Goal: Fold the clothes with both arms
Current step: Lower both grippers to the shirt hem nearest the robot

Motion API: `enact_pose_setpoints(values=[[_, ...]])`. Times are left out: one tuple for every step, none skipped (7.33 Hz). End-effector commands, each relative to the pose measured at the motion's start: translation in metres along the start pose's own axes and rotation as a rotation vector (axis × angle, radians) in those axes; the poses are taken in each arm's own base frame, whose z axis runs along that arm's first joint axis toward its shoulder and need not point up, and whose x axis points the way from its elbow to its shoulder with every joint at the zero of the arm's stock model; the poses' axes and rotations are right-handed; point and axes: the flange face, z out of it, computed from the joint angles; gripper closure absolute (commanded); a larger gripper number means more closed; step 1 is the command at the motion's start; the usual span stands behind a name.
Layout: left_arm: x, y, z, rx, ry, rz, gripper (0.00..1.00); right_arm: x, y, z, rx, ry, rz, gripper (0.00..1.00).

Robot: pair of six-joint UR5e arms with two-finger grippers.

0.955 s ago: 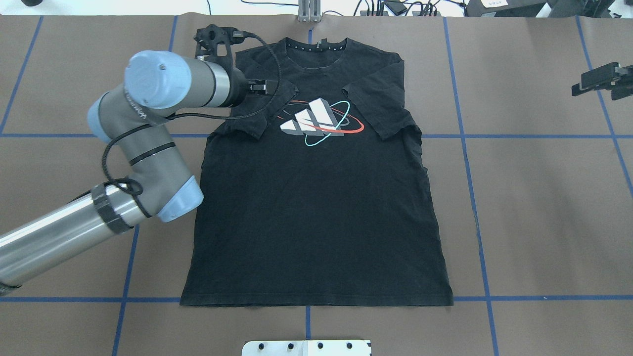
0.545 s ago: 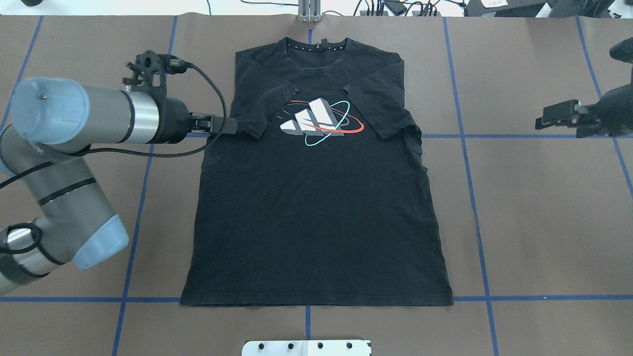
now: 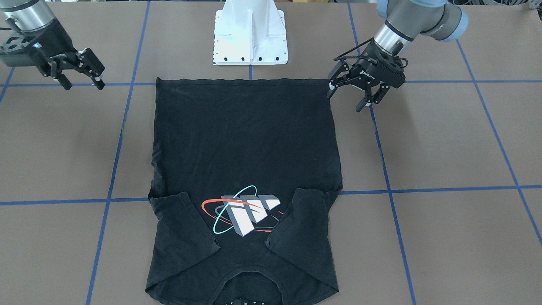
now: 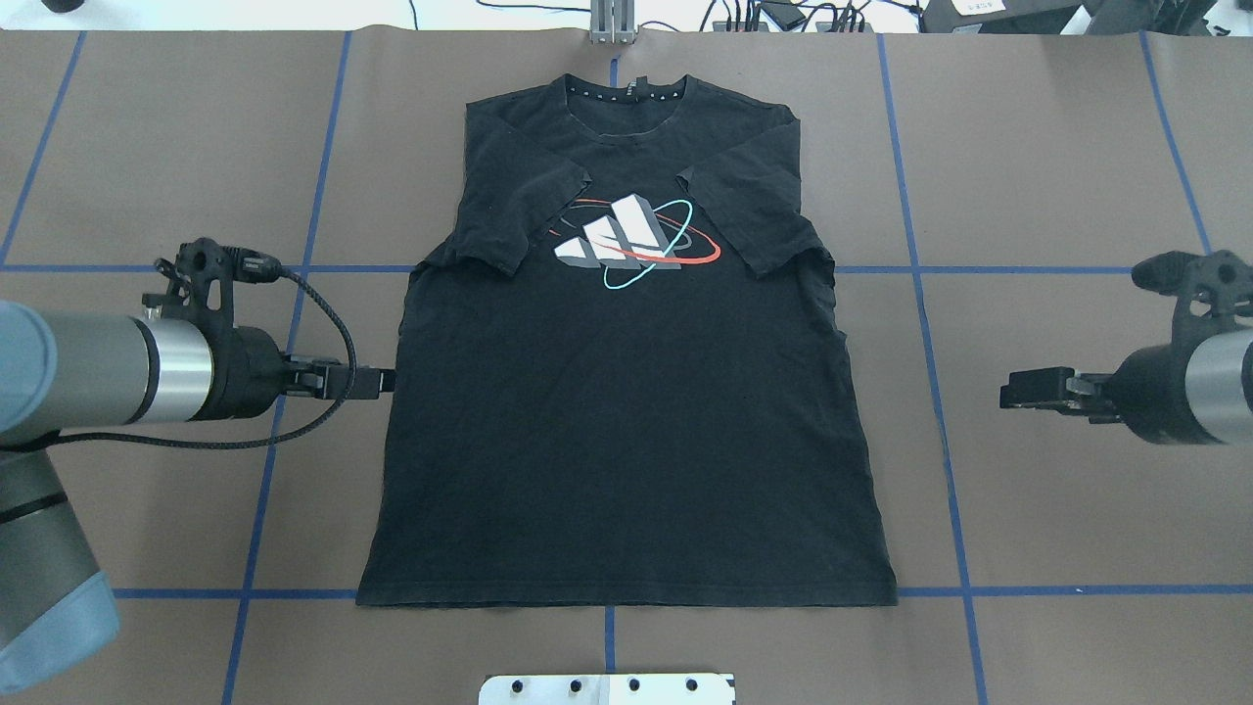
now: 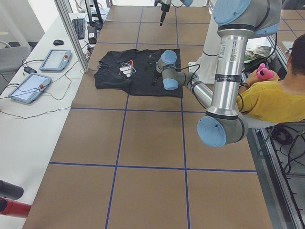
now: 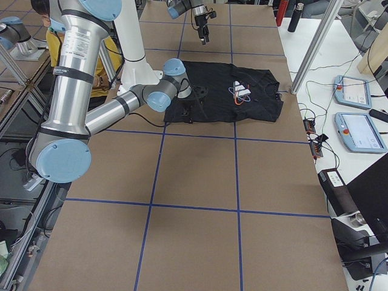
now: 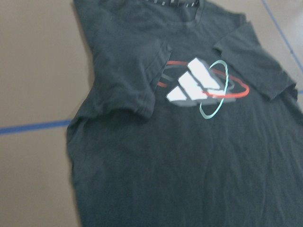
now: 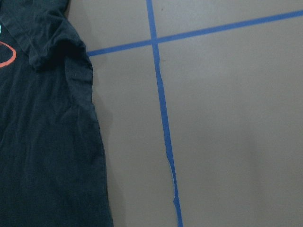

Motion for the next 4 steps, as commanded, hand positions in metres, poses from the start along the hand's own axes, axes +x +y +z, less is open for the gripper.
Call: enact_pose_setpoints(values=[[0.015,0.062,0.021,-0.05,-0.018,-0.061,0.0,-0.031,0.064,0.025,0.034,0.011,0.022,0.0],[0.026,0.09,0.029,-0.061,-0.022,-0.09,0.0,-0.038,0.086,0.034,0.049,0.015,0.017,0.0],[0.028,0.114,0.035,-0.089,-0.031,-0.102,0.0,-0.038,0.107,0.042,0.057,0.025,0.013,0.0],[0.029,0.136,0.04,-0.101,-0.049,-0.107,0.0,-0.042,0.12,0.045,0.071,0.02,0.01,0.0]])
